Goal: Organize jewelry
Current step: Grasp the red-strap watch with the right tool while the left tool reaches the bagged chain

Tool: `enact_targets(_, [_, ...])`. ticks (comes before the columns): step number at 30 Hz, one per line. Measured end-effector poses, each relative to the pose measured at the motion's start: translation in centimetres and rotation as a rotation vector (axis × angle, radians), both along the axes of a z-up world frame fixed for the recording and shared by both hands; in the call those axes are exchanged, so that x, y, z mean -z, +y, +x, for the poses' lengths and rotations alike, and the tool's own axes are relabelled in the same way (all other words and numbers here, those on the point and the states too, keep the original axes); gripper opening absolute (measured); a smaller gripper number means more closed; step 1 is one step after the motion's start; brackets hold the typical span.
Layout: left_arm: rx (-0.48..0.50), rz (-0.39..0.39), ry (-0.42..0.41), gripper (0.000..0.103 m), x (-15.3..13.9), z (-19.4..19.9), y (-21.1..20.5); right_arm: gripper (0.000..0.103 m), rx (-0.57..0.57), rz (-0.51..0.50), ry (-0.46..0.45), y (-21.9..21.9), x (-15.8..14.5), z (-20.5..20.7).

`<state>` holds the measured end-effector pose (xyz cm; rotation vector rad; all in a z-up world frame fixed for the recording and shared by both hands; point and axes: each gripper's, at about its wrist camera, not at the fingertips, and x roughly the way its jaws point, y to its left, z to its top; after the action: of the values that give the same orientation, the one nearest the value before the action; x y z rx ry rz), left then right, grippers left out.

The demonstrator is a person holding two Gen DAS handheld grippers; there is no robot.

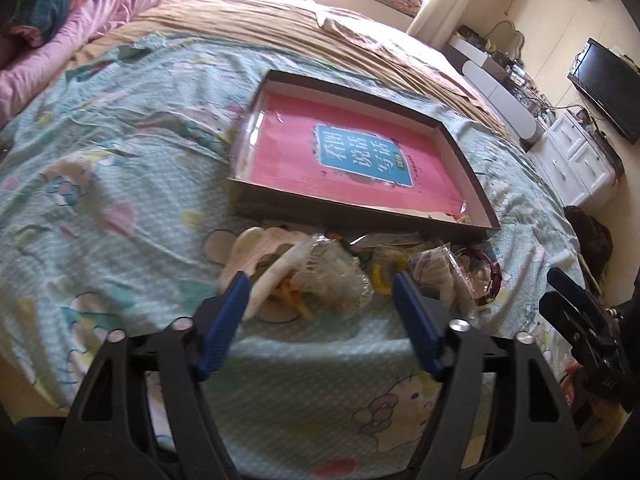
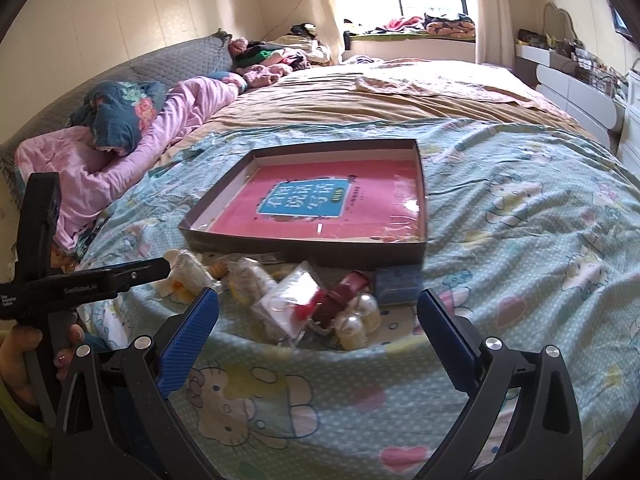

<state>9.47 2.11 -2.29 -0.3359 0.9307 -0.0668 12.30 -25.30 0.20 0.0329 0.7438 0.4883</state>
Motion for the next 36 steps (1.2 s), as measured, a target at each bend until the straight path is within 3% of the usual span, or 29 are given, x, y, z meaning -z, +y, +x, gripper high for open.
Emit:
enact_targets(10, [-0.003,0.030,0.061,0.058,1.3,2.8,-0.6,0.090,0.047,0.004,0.018,-2.2,0.6,1.3])
enact_targets(15, [0.004,0.074,0.061,0.049,1.7,3.7,-1.1,0.089,0.037,-0.003,0.031,-2.1,1.0,1.9])
enact_targets(18, [0.013,0.113,0.048,0.036,1.6,4.0,-1.5,0.088,0.017,-0.005,0.045,-1.5,1.2,2.3])
enact_targets(19, [0.021,0.123,0.042,0.029,1.6,4.1,-1.7,0.085,0.004,-0.005,0.056,-1.1,1.4,2.6])
enact_targets(25, [0.047,0.137,-0.007,0.020,1.0,4.0,-2.1,0.063,-0.061,0.022,0.165,0.6,2.9,4.2])
enact_targets(30, [0.050,0.114,-0.042,0.018,0.3,3.9,-1.8,0.048,-0.065,0.019,0.220,1.5,3.8,5.0])
enact_targets(33, [0.048,0.099,-0.057,0.017,-0.1,4.0,-1.6,0.030,-0.049,0.007,0.210,1.6,4.1,5.2])
enact_targets(36, [0.049,0.091,-0.068,0.017,-0.6,4.0,-1.4,0.022,-0.041,0.036,0.206,1.1,4.0,5.3])
